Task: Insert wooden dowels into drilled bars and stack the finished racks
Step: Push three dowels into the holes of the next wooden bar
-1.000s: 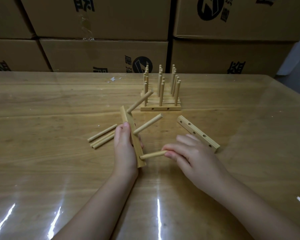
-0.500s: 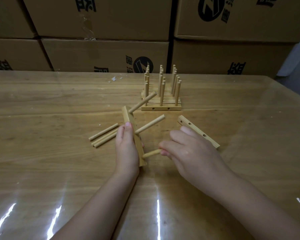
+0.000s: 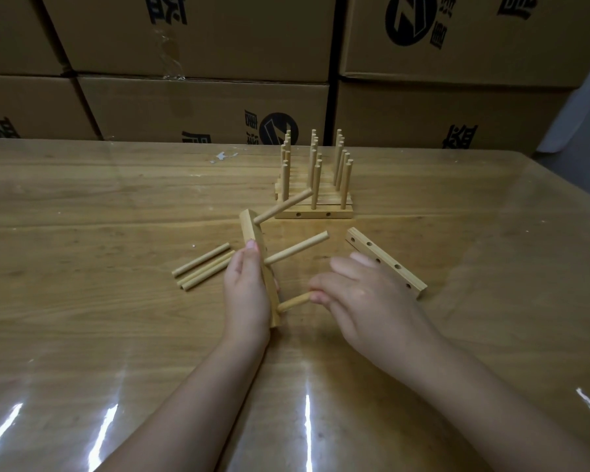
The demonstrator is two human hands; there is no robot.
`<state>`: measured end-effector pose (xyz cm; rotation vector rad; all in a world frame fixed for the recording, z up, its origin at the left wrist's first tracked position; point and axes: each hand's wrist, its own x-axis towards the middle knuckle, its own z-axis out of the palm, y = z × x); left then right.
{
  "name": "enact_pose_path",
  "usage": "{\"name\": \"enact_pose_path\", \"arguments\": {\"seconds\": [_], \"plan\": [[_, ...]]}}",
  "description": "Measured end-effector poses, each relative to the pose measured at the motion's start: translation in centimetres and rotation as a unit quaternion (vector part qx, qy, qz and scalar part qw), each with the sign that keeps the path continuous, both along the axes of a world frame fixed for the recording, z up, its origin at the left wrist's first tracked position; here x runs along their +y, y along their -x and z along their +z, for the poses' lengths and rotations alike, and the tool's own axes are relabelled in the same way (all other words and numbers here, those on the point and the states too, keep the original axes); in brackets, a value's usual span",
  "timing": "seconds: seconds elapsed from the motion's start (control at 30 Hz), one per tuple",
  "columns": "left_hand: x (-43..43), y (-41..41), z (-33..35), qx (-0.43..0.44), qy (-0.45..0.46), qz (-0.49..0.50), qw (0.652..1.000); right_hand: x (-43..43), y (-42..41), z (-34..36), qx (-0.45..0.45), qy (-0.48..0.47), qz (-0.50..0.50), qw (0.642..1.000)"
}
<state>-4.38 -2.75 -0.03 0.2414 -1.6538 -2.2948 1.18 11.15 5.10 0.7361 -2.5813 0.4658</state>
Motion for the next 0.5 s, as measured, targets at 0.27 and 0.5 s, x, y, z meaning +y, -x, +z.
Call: {"name": "enact_pose_path", "arguments": {"seconds": [0.27, 0.5], "plan": [[-0.09, 0.14, -0.36, -0.001, 0.026, 0.013, 1.000, 0.11, -0.13, -0.36, -0.063, 0.046, -0.019, 0.997], [-0.05, -0.02, -0.49, 0.004, 0.039, 0.019, 0.999, 0.22, -0.03, -0.47, -0.136, 0.071, -0.030, 0.988]]}}
